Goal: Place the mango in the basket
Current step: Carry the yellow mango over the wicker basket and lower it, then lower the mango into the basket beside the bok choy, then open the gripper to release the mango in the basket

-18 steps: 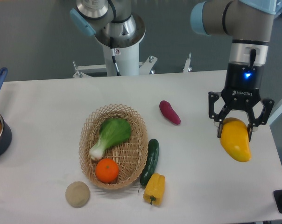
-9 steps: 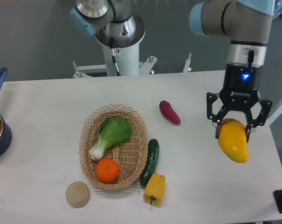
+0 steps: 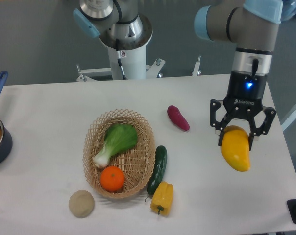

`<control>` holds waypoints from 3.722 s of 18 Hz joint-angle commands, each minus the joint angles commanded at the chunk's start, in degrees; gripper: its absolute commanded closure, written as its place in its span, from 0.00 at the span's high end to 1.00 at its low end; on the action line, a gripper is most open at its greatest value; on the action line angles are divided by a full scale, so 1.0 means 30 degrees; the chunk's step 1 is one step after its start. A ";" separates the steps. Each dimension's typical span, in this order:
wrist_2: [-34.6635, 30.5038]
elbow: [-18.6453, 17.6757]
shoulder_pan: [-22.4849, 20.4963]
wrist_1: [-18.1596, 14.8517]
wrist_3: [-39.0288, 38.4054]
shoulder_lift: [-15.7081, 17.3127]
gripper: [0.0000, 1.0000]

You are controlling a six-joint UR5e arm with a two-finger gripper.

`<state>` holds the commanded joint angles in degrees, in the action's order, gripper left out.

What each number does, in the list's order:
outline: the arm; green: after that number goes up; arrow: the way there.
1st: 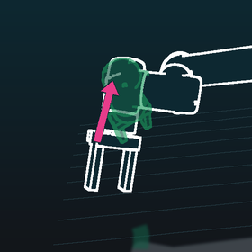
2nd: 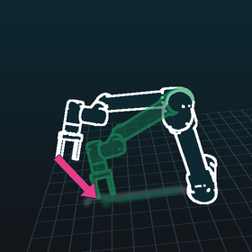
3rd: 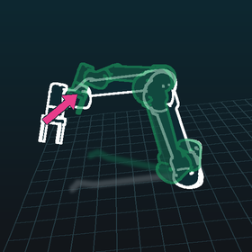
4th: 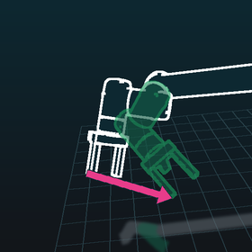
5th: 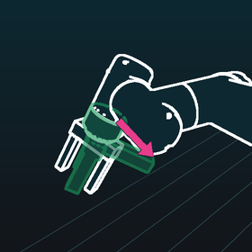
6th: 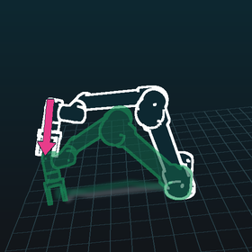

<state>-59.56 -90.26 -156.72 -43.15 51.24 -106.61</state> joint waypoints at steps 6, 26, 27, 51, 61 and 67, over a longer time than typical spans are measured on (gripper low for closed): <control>-0.4108 -0.2366 0.3134 -0.0029 -0.0088 0.0319 0.39; -0.5548 -0.6679 0.6479 -0.0175 -0.1641 -0.0147 0.42; -0.5548 -0.6680 0.6509 -0.0176 -0.1641 -0.0176 0.44; -0.6866 -0.2818 0.4902 -0.0059 -0.1553 0.0673 1.00; -0.7686 0.0674 0.0448 -0.0175 0.3709 0.0761 1.00; -0.7687 -0.0116 -0.1720 -0.1228 0.9980 0.1873 1.00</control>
<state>-82.62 -90.61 -161.88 -46.84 81.18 -100.99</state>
